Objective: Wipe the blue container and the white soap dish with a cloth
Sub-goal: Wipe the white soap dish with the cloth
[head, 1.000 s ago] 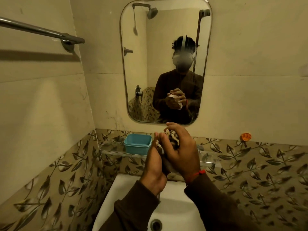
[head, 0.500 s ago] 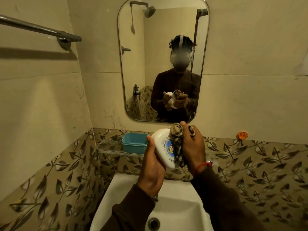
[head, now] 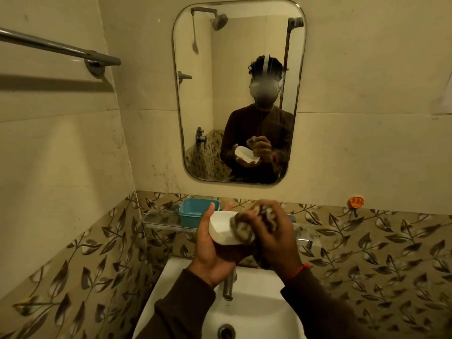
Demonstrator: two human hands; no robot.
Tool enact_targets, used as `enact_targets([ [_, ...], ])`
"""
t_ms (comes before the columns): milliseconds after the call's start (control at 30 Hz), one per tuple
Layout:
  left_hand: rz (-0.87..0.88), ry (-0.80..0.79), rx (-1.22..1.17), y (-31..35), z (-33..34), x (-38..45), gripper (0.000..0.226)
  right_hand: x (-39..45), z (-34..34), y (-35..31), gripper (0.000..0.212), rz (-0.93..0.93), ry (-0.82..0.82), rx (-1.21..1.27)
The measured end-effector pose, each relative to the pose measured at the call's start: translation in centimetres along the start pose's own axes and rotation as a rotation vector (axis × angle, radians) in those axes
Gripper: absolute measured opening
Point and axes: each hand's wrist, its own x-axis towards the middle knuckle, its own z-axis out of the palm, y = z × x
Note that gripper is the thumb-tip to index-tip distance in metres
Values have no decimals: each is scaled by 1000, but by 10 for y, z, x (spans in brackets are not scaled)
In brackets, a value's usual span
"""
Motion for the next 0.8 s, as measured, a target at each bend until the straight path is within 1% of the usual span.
enact_targets([
  [33, 30, -3, 51, 0, -2, -2, 64, 4, 0, -4, 24, 132, 120, 129],
  [67, 52, -6, 97, 0, -3, -3, 64, 10, -3, -7, 26, 236, 221, 202],
  [100, 66, -16, 130, -1, -3, -4, 67, 16, -6, -9, 30, 310, 274, 201],
  [133, 71, -35, 146, -3, -3, -4, 72, 20, -8, -11, 32, 357, 265, 136],
  [167, 72, -65, 148, -6, -3, -4, 78, 23, -7, -14, 32, 395, 204, 37],
  [200, 76, -102, 142, -9, -2, -4, 82, 23, -5, -17, 33, 437, 100, -68],
  [233, 85, -134, 128, -12, 0, -4, 82, 21, -2, -19, 38, 478, -23, -158],
  [267, 94, -151, 104, -14, 2, -3, 80, 17, 1, -21, 47, 498, -139, -228],
  [333, 127, -122, 55, -16, 5, -2, 76, 9, 5, -24, 61, 444, -310, -378],
  [367, 153, -90, 51, -17, 6, -2, 76, 7, 6, -25, 60, 393, -354, -466],
  [433, 199, -36, 94, -19, 8, -2, 78, 6, 4, -28, 54, 335, -357, -602],
  [500, 240, -26, 143, -25, 6, -2, 77, 7, 3, -31, 46, 359, -353, -698],
  [567, 269, -35, 168, -34, 5, -3, 75, 10, 0, -33, 38, 385, -413, -765],
  [633, 309, -27, 191, -42, 6, -5, 72, 14, -4, -31, 31, 407, -468, -802],
  [667, 328, -22, 206, -45, 8, -5, 69, 16, -6, -28, 27, 414, -469, -807],
  [733, 358, -10, 232, -48, 12, -6, 65, 17, -7, -24, 22, 398, -428, -806],
  [800, 386, 5, 273, -47, 13, -6, 67, 15, -5, -21, 20, 330, -375, -776],
])
